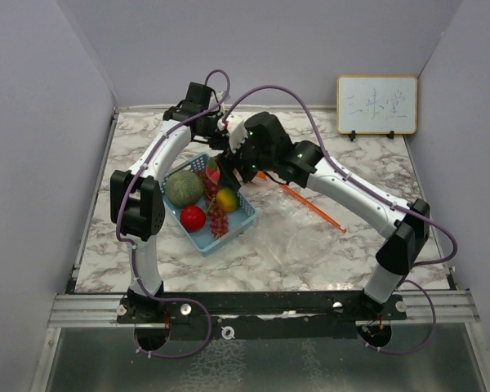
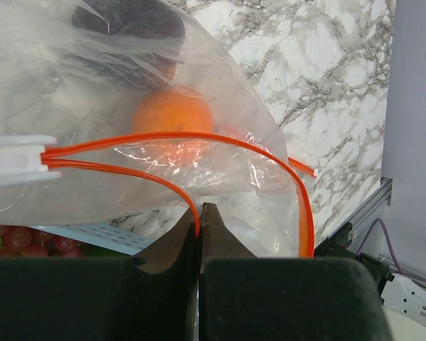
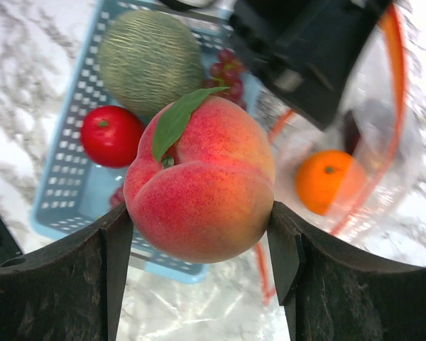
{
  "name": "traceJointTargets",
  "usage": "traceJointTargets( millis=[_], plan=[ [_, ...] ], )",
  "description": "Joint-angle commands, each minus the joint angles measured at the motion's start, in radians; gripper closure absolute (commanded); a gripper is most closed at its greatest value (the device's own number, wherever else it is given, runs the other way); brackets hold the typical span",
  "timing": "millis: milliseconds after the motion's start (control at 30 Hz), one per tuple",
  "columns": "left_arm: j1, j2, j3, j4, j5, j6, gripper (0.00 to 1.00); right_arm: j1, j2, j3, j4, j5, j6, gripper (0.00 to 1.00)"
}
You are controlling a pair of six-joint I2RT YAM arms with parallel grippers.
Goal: Place the food in the zip-top bag and seal the zipper
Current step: Pick up the fake fruit from the bin, then place the fake fruit in the zipper food storage bag.
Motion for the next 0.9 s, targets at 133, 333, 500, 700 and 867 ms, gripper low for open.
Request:
traceJointTargets(
  millis=[133, 333, 500, 700, 867],
  plan=[
    [-0.004, -0.057, -0.02, -0.002, 0.001, 0.03, 1.0, -0.159, 0.018, -0.083, 0.124, -0.128, 0.005, 0.54],
    [-0.004, -0.066, -0.03, -0.005, 0.019, 0.04, 1.0, -0.174, 0.069, -0.097, 0.17, -0.062, 0.035, 0.57],
    [-0.004, -0.087, -0.057, -0.008, 0.031, 0.049, 1.0, -0.176, 0.106, -0.064, 0.135, 0.117, 0.02, 0.57],
    [-0.003, -0.089, -0.029, -0.02, 0.041, 0.046, 1.0, -0.174, 0.117, -0.044, 0.108, 0.289, 0.02, 0.41],
    [-0.003, -0.073, -0.004, -0.002, 0.073, 0.02, 1.0, -0.174, 0.12, 0.001, 0.094, 0.292, -0.01, 0.2]
  ],
)
